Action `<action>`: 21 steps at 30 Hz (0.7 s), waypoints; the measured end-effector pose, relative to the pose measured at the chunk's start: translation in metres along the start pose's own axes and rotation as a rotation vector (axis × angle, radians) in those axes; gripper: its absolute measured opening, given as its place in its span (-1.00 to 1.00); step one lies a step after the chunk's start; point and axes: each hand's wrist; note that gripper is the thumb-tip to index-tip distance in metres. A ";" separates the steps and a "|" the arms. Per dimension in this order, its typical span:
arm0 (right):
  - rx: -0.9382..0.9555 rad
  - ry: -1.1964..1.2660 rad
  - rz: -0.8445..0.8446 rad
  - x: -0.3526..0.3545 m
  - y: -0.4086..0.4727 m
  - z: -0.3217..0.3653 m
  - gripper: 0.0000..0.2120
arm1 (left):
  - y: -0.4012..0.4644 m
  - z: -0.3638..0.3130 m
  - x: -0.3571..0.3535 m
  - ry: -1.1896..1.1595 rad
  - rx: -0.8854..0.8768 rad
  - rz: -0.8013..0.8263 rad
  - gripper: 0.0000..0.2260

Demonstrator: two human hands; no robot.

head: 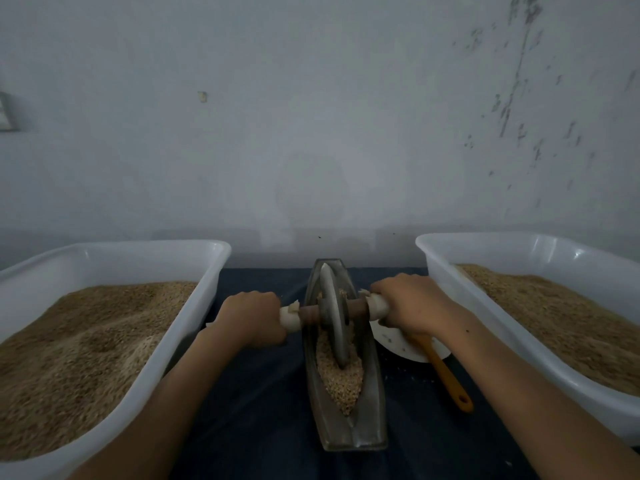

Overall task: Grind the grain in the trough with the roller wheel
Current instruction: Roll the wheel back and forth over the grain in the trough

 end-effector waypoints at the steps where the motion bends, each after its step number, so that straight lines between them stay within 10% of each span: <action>1: 0.007 -0.005 -0.037 -0.001 0.000 0.001 -0.85 | 0.000 0.001 0.000 -0.012 0.002 -0.002 -0.78; 15: 0.070 0.120 -0.275 -0.010 -0.030 0.001 -0.42 | -0.014 -0.002 -0.001 -0.085 -0.059 -0.113 -0.68; 21: 0.049 -0.071 -0.615 -0.014 -0.057 0.016 -0.60 | -0.031 0.002 -0.009 -0.168 -0.201 -0.310 -0.60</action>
Point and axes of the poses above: each hand's wrist, its own y-axis towards the middle knuckle, its own x-axis out of the back of the hand, z = x × y, and after that the axes turned 11 degrees about -y, right-handed
